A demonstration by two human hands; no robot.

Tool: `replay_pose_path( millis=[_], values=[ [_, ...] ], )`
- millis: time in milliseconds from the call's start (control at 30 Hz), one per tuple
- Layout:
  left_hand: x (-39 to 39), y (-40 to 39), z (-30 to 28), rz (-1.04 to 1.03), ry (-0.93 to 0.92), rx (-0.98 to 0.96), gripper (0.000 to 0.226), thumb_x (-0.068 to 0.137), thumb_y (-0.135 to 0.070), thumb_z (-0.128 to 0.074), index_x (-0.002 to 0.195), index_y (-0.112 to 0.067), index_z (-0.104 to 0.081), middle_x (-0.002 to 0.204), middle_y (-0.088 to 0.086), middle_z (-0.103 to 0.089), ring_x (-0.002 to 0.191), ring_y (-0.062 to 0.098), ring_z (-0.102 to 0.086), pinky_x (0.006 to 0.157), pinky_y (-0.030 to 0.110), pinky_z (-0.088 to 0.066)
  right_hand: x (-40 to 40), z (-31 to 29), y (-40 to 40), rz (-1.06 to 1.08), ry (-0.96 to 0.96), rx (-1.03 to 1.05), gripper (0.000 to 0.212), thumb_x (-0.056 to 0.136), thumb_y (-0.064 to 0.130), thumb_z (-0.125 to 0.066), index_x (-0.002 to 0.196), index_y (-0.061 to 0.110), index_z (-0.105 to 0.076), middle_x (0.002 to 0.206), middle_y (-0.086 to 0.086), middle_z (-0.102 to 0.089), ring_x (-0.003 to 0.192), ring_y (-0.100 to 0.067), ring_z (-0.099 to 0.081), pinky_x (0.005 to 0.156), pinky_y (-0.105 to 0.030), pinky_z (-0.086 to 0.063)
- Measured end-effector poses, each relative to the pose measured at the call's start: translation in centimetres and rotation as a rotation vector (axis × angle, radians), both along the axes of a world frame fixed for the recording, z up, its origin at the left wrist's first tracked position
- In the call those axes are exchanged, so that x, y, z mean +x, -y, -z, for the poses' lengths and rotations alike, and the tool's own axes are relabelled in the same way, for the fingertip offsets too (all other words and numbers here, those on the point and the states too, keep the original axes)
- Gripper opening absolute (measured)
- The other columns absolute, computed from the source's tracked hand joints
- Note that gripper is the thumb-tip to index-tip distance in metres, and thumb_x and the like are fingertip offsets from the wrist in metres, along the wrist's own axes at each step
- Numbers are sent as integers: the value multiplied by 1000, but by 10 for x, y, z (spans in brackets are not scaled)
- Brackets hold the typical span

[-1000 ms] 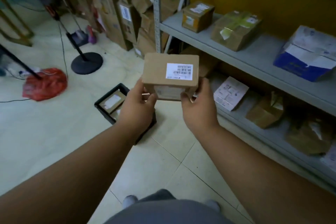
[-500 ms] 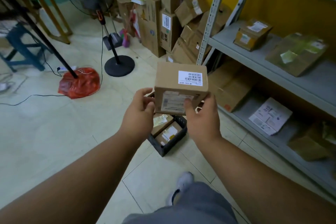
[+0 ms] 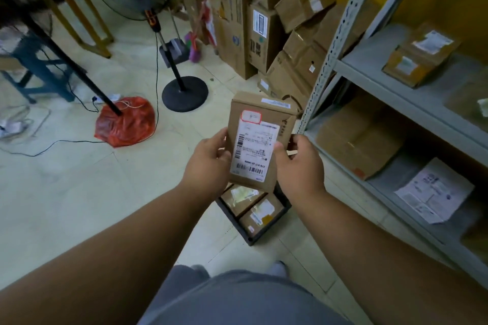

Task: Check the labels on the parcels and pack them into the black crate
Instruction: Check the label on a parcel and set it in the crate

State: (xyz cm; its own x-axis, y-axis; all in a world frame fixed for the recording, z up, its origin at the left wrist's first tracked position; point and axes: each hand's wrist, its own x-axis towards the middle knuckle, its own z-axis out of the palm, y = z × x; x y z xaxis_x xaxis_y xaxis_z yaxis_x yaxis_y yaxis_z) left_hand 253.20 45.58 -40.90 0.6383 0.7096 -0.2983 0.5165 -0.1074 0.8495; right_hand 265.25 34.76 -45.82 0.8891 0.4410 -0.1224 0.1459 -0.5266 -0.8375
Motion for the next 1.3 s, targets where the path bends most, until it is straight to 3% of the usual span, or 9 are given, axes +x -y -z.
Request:
replay_pose_path(
  millis=[167,333,467,633,733,867,1067,1167,1300],
  values=[
    [37,-45,19,194,-52,-20,65,94,-2,-38,102,-63,-57,92,-31,-68,89,-5,-66,85,37,-57,26,14,-17,163,-28,-48,26,96,44,-54,113,26,-62,108,7,-65,91,-12,-62,66,-26,-43],
    [79,-91,43,372,-12,-87,48,97,-21,-45,140,-40,-48,111,-12,-68,102,12,-66,94,42,-54,26,19,-31,442,9,-68,28,96,42,-56,117,24,-63,110,6,-67,86,-12,-65,75,-31,-53],
    [105,-118,76,490,-35,-128,38,86,-43,-48,123,-45,-56,105,-10,-70,102,22,-68,90,54,-54,18,43,-47,597,15,-105,29,96,39,-57,119,23,-63,115,3,-67,89,-15,-67,83,-37,-55],
    [128,-123,119,662,-119,-187,31,95,-28,-55,123,-36,-63,110,-17,-67,98,12,-68,90,39,-57,21,96,-65,712,-42,-213,35,95,31,-61,127,19,-57,119,2,-66,98,-18,-67,77,-26,-49],
    [136,-121,177,726,-177,-181,30,98,-20,-50,114,-41,-65,99,-21,-68,92,6,-69,79,24,-57,23,151,-71,725,-84,-251,36,92,28,-64,126,20,-56,118,2,-66,98,-18,-66,79,-28,-53],
    [141,-117,282,786,-260,-64,23,103,-20,-42,106,-36,-59,87,-12,-67,73,3,-66,50,6,-46,25,257,-76,692,-180,-263,29,94,25,-63,122,22,-56,117,3,-67,97,-17,-69,66,-19,-55],
    [126,-111,445,841,-373,-32,32,100,-19,-46,125,-36,-57,107,-12,-67,87,7,-66,60,12,-48,4,411,-69,665,-328,-303,35,93,33,-64,124,20,-54,119,0,-67,98,-21,-70,62,-18,-52],
    [117,-105,510,884,-405,-69,23,103,-23,-42,113,-35,-60,101,-11,-68,85,7,-67,61,16,-55,-9,477,-60,641,-352,-365,38,92,38,-64,123,20,-52,117,0,-67,98,-23,-70,58,-15,-47],
    [107,-96,575,957,-507,-110,26,104,-23,-42,115,-35,-62,102,-7,-68,91,14,-66,75,27,-59,-20,542,-55,601,-286,-422,51,90,37,-66,132,25,-39,121,-1,-66,98,-23,-71,67,-30,-62]
  ],
)
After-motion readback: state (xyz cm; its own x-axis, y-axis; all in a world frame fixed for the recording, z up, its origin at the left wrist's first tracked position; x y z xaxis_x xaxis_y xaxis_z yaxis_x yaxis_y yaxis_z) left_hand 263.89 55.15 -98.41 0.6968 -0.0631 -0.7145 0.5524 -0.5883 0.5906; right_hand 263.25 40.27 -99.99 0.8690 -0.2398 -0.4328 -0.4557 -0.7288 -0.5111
